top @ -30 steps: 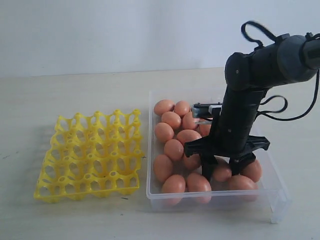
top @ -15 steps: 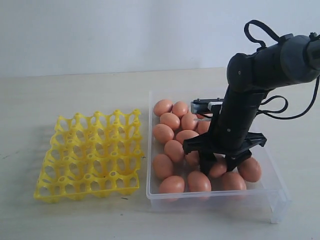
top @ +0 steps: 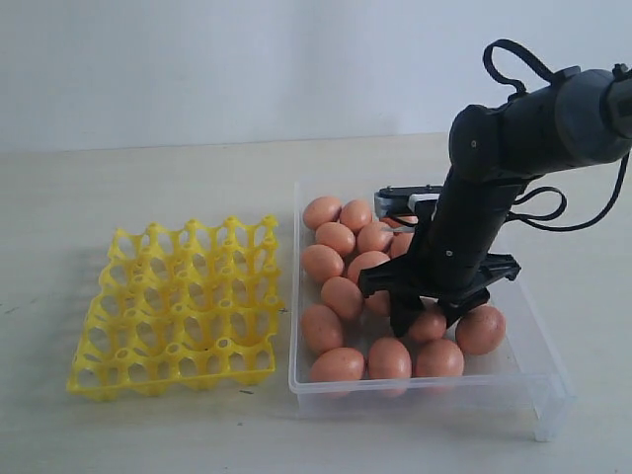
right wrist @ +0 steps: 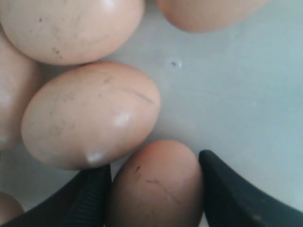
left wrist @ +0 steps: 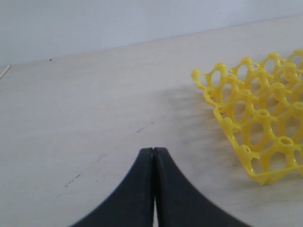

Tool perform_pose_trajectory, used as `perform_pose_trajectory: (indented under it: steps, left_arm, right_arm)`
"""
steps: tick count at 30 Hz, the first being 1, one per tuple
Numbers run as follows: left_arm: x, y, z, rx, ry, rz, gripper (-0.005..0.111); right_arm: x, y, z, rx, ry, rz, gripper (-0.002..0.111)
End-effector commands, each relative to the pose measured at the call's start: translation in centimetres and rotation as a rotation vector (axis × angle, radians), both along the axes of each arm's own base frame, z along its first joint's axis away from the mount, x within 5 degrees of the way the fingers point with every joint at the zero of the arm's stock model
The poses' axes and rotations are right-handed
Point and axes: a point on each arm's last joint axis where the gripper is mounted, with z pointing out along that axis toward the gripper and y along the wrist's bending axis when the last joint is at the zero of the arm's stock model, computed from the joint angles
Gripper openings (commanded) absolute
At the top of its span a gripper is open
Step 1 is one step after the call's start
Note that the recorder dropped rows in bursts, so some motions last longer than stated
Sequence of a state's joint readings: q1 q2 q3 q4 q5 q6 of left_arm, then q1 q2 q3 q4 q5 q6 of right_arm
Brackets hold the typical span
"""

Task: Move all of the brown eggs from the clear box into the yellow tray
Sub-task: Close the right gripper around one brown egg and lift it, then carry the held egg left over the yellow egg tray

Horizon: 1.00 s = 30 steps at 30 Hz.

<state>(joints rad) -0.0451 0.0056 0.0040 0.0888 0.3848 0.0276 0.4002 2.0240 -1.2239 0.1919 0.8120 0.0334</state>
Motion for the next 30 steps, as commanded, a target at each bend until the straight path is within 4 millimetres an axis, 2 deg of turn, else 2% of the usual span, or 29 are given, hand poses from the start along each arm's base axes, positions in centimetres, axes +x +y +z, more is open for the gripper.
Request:
perform_pose_trajectory:
  steps: [1,3,9,13,18,25,30]
  left_arm:
    - [0.0,0.0,0.2,-0.008,-0.016,-0.004,0.000]
    - [0.0,0.0,0.2,-0.008,-0.016,-0.004,0.000]
    - [0.0,0.0,0.2,-0.008,-0.016,-0.004,0.000]
    - [0.0,0.0,0.2,-0.008,-0.016,-0.004,0.000]
    - [0.0,0.0,0.2,-0.008,-0.016,-0.004,0.000]
    - [0.0,0.0,0.2,-0.006,-0.016,-0.004,0.000]
    - [0.0,0.0,0.2,-0.006,-0.016,-0.004,0.000]
  right_arm:
    - [0.2,-0.3,0.8,0.002,-0.061,0.088,0.003]
    - [0.2,-0.3,1.7,0.012,-0.102,0.127,0.000]
    - [0.4,-0.3,5.0,0.064,-0.302,0.120,0.000]
    - [-0.9,-0.4,7.3,0.151,-0.482,0.065,0.000]
    - [-2.5,0.6,10.1,0.244,-0.764,0.085,0.000]
    - [-4.1,5.8,11.7,0.310,-0.983,0.235,0.000]
    - [-4.1,11.0,11.4,0.358,-1.031,0.358,0.000]
